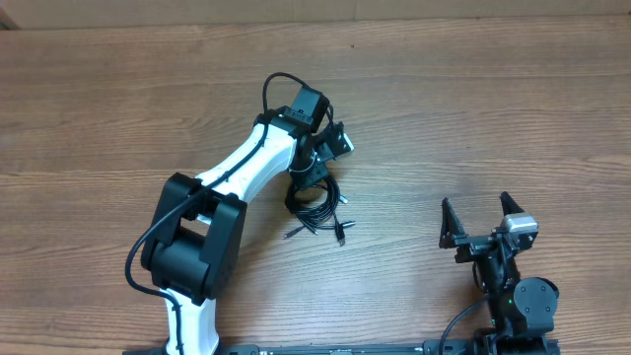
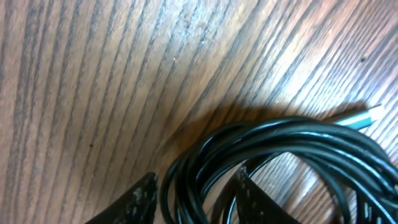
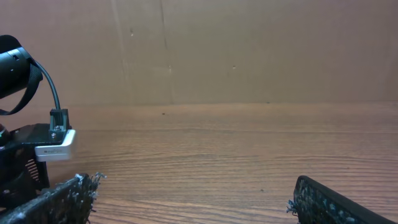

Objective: Untangle cables

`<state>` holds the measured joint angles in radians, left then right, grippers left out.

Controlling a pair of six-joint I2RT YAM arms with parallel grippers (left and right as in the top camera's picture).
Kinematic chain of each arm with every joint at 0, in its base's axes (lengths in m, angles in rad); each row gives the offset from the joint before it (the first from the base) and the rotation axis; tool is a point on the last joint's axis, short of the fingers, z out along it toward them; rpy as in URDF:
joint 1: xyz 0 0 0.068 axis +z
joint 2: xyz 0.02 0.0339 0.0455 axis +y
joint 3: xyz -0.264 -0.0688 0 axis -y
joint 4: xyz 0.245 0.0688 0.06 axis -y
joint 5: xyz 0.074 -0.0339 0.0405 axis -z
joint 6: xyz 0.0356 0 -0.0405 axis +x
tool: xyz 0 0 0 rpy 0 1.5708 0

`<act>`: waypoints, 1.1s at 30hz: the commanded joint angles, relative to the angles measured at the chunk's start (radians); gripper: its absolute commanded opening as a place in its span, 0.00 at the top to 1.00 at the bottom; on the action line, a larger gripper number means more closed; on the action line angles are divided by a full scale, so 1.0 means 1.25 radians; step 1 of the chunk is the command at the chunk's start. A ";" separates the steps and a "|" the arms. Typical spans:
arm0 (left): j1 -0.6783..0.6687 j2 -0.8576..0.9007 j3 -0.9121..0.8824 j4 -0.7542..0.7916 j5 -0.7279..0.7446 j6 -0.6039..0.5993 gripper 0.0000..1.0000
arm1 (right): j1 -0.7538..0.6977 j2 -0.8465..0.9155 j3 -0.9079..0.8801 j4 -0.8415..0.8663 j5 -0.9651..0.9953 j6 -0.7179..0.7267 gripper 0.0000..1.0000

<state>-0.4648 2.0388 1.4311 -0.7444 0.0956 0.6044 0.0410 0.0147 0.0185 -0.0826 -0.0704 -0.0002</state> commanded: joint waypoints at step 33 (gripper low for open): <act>0.001 0.015 -0.070 0.062 -0.020 -0.032 0.96 | 0.003 -0.009 -0.009 0.003 0.007 -0.004 0.00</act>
<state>-0.4629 2.0388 1.3617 -0.6762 0.0963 0.5755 0.0410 0.0147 0.0185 -0.0826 -0.0704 -0.0006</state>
